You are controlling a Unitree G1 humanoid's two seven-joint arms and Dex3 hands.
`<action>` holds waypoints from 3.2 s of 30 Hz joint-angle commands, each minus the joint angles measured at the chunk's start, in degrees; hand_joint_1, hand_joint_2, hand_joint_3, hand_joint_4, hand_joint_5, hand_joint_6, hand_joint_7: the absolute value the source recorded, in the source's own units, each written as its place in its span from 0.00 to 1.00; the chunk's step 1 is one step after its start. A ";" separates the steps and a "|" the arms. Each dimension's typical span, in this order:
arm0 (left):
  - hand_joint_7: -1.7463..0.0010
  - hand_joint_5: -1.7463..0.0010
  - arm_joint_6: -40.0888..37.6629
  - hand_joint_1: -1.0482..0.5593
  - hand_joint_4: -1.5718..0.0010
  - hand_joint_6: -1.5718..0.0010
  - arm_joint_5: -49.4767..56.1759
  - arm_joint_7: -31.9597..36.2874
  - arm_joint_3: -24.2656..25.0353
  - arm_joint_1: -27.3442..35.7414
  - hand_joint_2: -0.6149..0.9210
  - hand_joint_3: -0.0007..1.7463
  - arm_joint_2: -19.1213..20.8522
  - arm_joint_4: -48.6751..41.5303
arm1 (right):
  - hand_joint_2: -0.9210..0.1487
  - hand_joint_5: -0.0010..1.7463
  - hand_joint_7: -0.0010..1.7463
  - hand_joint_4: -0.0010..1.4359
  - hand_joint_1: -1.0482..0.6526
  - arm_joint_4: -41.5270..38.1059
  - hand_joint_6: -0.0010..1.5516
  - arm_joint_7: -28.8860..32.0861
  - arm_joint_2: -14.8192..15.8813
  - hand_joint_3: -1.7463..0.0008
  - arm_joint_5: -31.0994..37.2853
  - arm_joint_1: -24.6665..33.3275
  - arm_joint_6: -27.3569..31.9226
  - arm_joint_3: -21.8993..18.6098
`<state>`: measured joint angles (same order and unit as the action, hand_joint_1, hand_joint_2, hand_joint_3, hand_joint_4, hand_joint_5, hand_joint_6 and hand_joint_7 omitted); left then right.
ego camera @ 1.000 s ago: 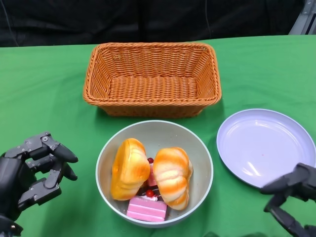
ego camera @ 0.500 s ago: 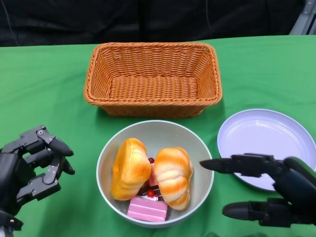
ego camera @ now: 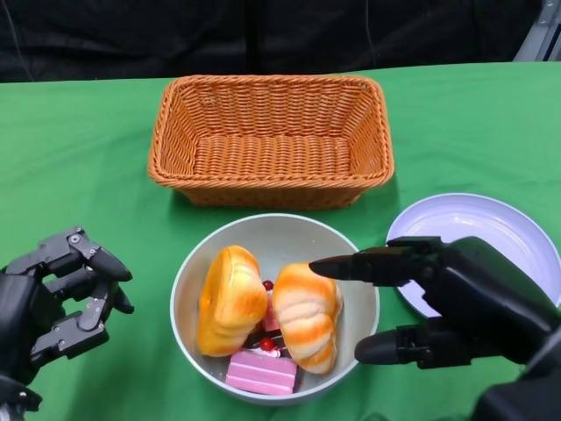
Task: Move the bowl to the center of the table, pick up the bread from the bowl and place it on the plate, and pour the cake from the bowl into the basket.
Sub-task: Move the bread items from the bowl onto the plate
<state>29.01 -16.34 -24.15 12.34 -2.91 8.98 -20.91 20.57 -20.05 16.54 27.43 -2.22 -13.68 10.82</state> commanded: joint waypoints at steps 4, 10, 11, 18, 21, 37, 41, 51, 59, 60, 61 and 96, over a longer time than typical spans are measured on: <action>0.27 0.10 1.18 0.67 0.53 0.50 -0.12 -0.83 0.48 -0.28 0.84 0.53 0.92 -0.86 | 0.00 0.10 0.00 0.37 0.23 -2.82 0.37 1.31 0.35 0.99 4.45 -4.06 1.96 2.47; 0.27 0.10 1.65 0.67 0.53 0.50 0.47 -0.54 0.42 -0.26 0.85 0.52 0.86 -1.15 | 0.00 0.08 0.00 0.37 0.22 -9.00 0.37 2.28 -0.41 0.99 7.82 -8.49 3.56 5.70; 0.27 0.10 1.64 0.67 0.53 0.50 0.56 -0.49 0.39 -0.22 0.85 0.52 0.87 -1.14 | 0.00 0.07 0.00 0.36 0.22 -10.32 0.36 2.43 -0.56 0.99 8.36 -9.37 3.87 6.32; 0.27 0.10 1.53 0.66 0.54 0.50 0.70 -0.13 0.25 0.18 0.85 0.52 0.70 -0.58 | 0.00 0.04 0.00 0.32 0.20 -18.92 0.33 4.14 -1.15 0.98 9.88 -13.96 4.05 9.57; 0.27 0.09 2.01 0.66 0.54 0.50 0.99 -0.13 0.21 0.21 0.85 0.51 0.77 -0.73 | 0.00 0.03 0.00 0.31 0.20 -21.94 0.31 4.65 -1.22 0.99 10.85 -15.79 4.03 11.22; 0.22 0.06 2.09 0.67 0.54 0.52 0.85 -0.67 0.15 0.13 0.84 0.55 0.91 -1.27 | 0.00 0.00 0.00 0.17 0.15 -30.82 0.23 4.29 -2.31 0.97 12.04 -21.48 3.16 16.69; 0.21 0.06 2.63 0.66 0.54 0.52 1.29 -0.49 0.13 0.13 0.82 0.57 0.98 -1.42 | 0.00 0.00 0.00 0.14 0.15 -30.66 0.22 3.21 -2.36 0.97 12.21 -21.76 3.94 17.67; 0.20 0.05 2.82 0.67 0.54 0.52 1.85 -0.32 0.18 0.03 0.81 0.58 1.09 -1.62 | 0.00 0.00 0.00 0.13 0.14 -28.47 0.19 -6.19 -2.33 0.95 14.54 -23.61 10.29 21.65; 0.19 0.04 3.41 0.66 0.54 0.53 2.08 -0.42 0.15 0.02 0.82 0.58 0.95 -1.86 | 0.00 0.02 0.01 0.16 0.12 -33.16 0.21 -8.61 -4.37 0.97 17.04 -26.96 13.46 25.82; 0.18 0.04 3.22 0.66 0.54 0.53 1.85 -0.55 0.15 0.03 0.82 0.59 0.90 -1.83 | 0.00 0.02 0.01 0.17 0.13 -33.80 0.22 -8.46 -4.60 0.97 16.95 -27.20 13.47 25.97; 0.18 0.04 3.01 0.66 0.54 0.53 1.73 -0.56 0.13 0.04 0.81 0.59 0.86 -1.79 | 0.00 0.02 0.01 0.17 0.13 -34.59 0.22 -8.10 -4.92 0.97 16.95 -27.42 13.46 26.15; 0.20 0.04 6.48 0.67 0.54 0.52 1.96 -0.54 0.23 -1.13 0.82 0.57 1.08 -4.90 | 0.01 0.94 0.77 0.51 0.63 -49.09 0.49 33.86 -7.35 1.00 17.46 -25.09 -0.43 23.58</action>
<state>34.58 -14.06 -24.74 12.02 -3.59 9.20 -25.17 -28.90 13.20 7.70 44.72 -28.17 -14.50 35.63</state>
